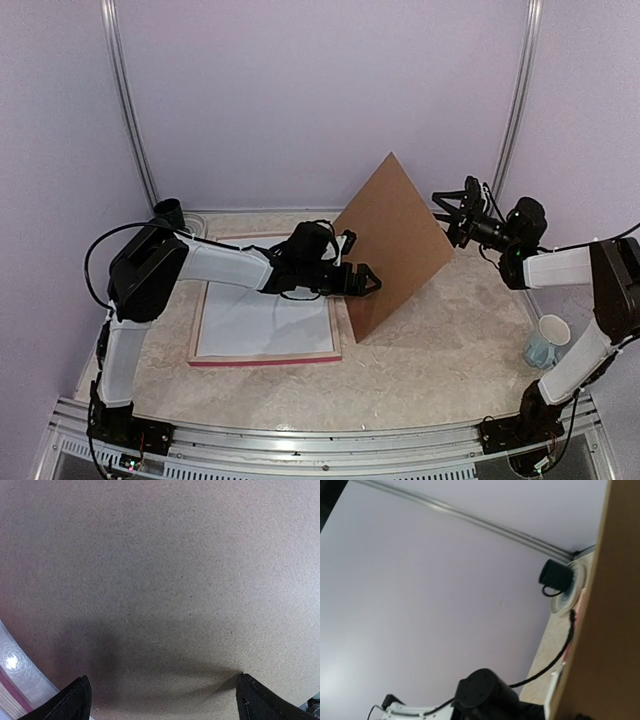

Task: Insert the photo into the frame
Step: Turn over the backboard.

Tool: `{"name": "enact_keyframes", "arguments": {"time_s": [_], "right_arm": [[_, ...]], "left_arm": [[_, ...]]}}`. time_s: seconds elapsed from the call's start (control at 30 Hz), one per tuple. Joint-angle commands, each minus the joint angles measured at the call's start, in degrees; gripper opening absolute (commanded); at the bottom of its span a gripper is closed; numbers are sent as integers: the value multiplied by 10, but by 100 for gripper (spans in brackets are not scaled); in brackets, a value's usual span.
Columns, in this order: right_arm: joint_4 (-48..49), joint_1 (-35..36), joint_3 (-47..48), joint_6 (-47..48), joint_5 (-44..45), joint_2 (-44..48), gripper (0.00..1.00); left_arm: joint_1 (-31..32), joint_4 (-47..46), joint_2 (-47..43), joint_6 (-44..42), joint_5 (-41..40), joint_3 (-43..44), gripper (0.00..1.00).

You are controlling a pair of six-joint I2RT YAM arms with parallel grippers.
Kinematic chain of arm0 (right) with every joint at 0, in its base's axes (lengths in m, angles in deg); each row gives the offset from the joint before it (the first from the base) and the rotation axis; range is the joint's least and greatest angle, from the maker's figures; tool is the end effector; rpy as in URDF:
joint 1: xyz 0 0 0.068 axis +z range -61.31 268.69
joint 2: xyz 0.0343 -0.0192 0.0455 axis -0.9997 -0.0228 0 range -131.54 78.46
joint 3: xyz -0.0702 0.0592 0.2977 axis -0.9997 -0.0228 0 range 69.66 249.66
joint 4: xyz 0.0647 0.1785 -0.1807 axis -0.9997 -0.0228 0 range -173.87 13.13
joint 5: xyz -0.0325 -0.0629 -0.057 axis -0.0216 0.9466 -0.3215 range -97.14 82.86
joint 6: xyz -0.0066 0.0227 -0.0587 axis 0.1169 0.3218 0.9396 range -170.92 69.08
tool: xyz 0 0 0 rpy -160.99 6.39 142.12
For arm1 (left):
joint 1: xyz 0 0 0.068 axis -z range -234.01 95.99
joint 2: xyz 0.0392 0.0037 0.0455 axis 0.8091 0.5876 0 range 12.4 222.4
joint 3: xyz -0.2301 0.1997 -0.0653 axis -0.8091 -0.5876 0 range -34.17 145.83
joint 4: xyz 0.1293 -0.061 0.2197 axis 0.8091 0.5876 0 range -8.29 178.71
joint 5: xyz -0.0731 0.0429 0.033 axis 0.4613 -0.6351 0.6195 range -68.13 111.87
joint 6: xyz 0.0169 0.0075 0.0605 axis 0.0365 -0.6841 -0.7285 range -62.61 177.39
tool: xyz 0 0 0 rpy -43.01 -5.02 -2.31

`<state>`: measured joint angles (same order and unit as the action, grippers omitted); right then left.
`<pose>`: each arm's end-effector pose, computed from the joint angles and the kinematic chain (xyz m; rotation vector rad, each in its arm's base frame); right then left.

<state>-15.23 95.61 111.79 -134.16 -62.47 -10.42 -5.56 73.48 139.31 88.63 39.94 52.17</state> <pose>0.3171 0.0786 0.3055 0.1172 1.7344 1.8545 0.3400 -0.4065 0.1780 0.5487 2.2662 -1.1026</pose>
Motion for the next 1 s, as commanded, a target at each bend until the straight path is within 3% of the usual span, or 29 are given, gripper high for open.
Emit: {"name": "enact_keyframes", "arguments": {"time_s": [0.0, 0.7, 0.97], "right_arm": [[17, 31, 31, 2, -21, -5, 80], [43, 93, 77, -11, -7, -67, 81], [53, 118, 106, -20, -4, -89, 81]], "left_arm": [[-10, -11, -27, 7, 9, -15, 99], [-57, -58, -132, 28, 25, -45, 99], [-83, -118, -189, 63, 33, -104, 99]]}}
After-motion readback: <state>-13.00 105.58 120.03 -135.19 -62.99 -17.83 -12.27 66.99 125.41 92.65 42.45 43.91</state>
